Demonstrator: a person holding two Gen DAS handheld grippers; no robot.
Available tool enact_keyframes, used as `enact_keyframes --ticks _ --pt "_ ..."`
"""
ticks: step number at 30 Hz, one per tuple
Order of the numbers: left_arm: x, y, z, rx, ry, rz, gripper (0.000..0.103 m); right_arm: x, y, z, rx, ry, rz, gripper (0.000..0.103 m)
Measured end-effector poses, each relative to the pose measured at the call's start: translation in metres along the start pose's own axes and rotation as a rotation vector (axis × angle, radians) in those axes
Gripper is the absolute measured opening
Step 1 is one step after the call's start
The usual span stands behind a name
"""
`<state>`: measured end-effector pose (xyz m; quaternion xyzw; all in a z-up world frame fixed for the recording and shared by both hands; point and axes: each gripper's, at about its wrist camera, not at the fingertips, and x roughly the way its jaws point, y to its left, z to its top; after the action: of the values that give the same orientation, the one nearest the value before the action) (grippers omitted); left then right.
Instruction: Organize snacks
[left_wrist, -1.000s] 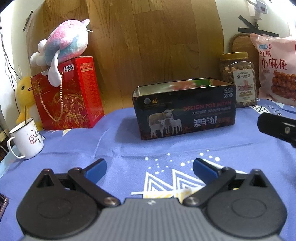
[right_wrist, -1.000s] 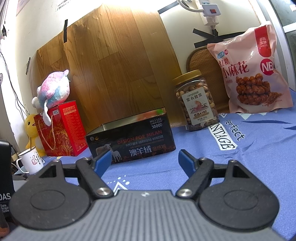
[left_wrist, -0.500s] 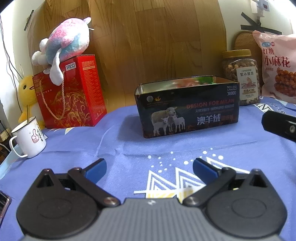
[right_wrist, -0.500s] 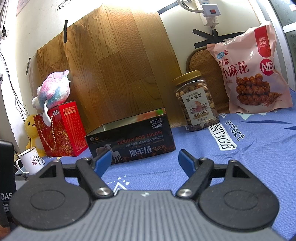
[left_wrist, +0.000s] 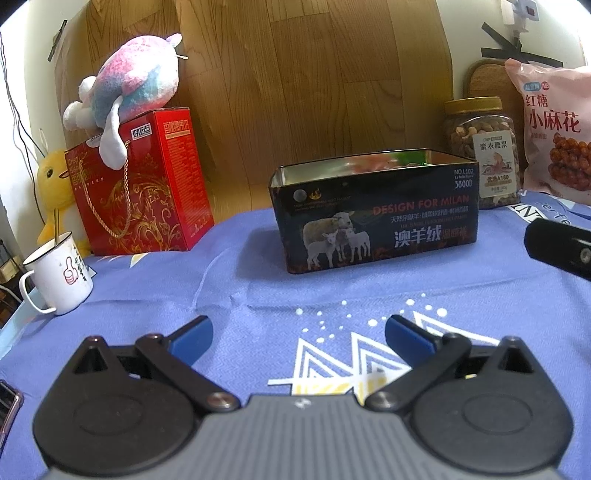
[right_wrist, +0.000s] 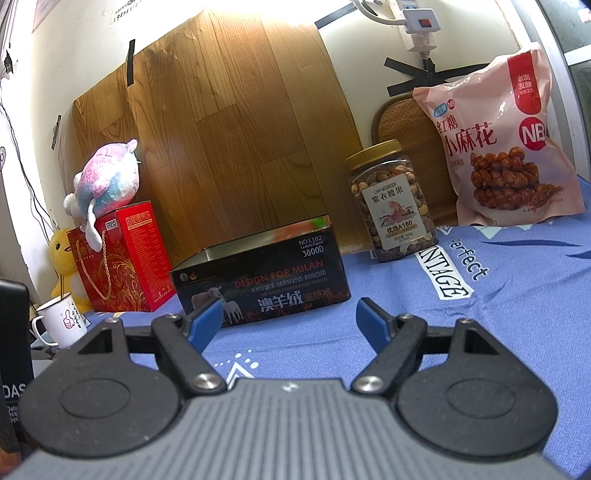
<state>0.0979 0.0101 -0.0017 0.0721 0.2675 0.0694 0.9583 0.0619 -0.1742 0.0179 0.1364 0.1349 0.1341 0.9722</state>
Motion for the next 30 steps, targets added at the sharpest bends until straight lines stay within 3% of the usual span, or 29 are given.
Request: enact_keyframes --ticks 30 --pt "0.0003 -0.0022 -0.0001 0.019 0.000 0.005 0.103 0.0005 0.0020 -0.0003 -0.001 0.003 0.001 0.081"
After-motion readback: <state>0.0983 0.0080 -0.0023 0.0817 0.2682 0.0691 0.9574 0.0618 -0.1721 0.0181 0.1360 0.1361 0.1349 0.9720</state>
